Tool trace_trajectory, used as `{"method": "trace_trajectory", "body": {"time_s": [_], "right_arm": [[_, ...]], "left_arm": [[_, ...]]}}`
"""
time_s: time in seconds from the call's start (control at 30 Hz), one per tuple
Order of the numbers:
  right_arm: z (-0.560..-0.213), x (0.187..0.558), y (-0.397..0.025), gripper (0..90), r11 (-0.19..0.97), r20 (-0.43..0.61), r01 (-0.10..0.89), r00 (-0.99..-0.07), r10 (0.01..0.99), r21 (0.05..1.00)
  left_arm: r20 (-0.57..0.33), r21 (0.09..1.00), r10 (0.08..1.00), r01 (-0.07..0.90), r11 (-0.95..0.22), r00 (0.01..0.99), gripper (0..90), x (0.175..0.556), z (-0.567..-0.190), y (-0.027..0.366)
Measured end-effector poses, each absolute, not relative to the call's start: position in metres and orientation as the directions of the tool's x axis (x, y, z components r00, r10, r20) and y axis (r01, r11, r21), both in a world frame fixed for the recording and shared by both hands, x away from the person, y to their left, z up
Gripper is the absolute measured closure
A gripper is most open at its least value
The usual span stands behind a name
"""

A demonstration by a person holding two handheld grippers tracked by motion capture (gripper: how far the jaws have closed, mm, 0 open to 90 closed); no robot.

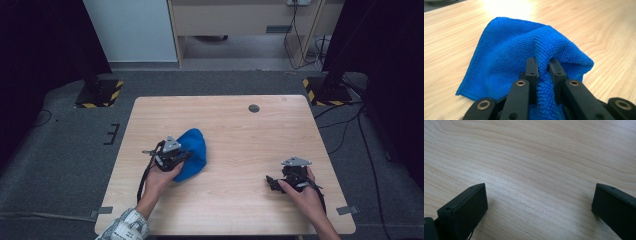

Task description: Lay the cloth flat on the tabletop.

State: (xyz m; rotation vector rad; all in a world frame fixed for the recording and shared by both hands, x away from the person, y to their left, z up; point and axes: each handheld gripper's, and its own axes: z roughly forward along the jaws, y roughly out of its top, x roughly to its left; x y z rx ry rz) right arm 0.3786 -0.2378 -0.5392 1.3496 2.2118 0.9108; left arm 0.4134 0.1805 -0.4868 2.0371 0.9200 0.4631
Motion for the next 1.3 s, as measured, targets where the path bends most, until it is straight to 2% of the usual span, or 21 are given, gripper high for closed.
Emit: {"method": "trace_trajectory", "body": {"time_s": [0.23,0.37,0.43,0.5,0.57,0.63,0.67,0.7,0.73,0.77,0.8,0.83,1.0,1.3], "right_arm": [[-0.539,0.379,-0.237,0.5,0.323,0.005,0.634,-0.459,0.889,0.703],[-0.539,0.379,-0.238,0.8,0.322,0.008,0.635,-0.459,0.888,0.702],[-0.539,0.379,-0.238,2.6,0.325,0.008,0.633,-0.463,0.886,0.703],[-0.535,0.379,-0.24,10.6,0.337,0.013,0.631,-0.482,0.876,0.698],[-0.534,0.38,-0.24,12.2,0.338,0.019,0.631,-0.488,0.872,0.698],[-0.527,0.379,-0.239,17.4,0.347,0.004,0.599,-0.504,0.863,0.722],[-0.522,0.378,-0.236,20.1,0.355,-0.003,0.578,-0.522,0.853,0.735],[-0.512,0.378,-0.23,25.6,0.364,-0.021,0.542,-0.537,0.843,0.757],[-0.509,0.379,-0.228,27.8,0.377,-0.035,0.522,-0.551,0.833,0.765],[-0.509,0.379,-0.228,27.8,0.377,-0.035,0.522,-0.551,0.833,0.765],[-0.504,0.379,-0.223,31.3,0.369,-0.028,0.513,-0.555,0.831,0.775],[-0.497,0.382,-0.213,39.5,0.377,-0.03,0.482,-0.585,0.81,0.791],[-0.49,0.397,-0.189,53.2,0.408,-0.046,0.438,-0.635,0.771,0.801],[-0.489,0.429,-0.156,66.4,0.422,-0.011,0.425,-0.694,0.72,0.801]], "left_arm": [[0.025,0.809,0.671,0.379,-0.449,0.741,80.1,0.415,-0.481,0.133],[0.017,0.812,0.65,0.369,-0.452,0.759,80.1,0.417,-0.479,0.119],[-0.006,0.815,0.631,0.369,-0.446,0.776,80.1,0.417,-0.478,0.112],[-0.016,0.815,0.611,0.364,-0.451,0.792,80.0,0.415,-0.478,0.105],[-0.019,0.807,0.572,0.35,-0.475,0.82,79.4,0.412,-0.481,0.097],[0.01,0.799,0.551,0.325,-0.506,0.835,72.4,0.408,-0.484,0.091],[0.016,0.808,0.565,0.322,-0.494,0.825,59.0,0.406,-0.484,0.091],[-0.004,0.817,0.574,0.334,-0.471,0.819,40.1,0.406,-0.484,0.092],[-0.02,0.819,0.574,0.343,-0.461,0.819,35.8,0.405,-0.484,0.093],[-0.028,0.82,0.567,0.344,-0.458,0.823,35.8,0.403,-0.483,0.094],[-0.024,0.826,0.562,0.332,-0.454,0.827,32.2,0.4,-0.481,0.097],[-0.023,0.828,0.563,0.332,-0.453,0.826,26.4,0.398,-0.481,0.098],[-0.057,0.838,0.612,0.37,-0.4,0.789,24.4,0.389,-0.477,0.115],[-0.079,0.823,0.685,0.435,-0.365,0.724,27.5,0.381,-0.49,0.149]]}}
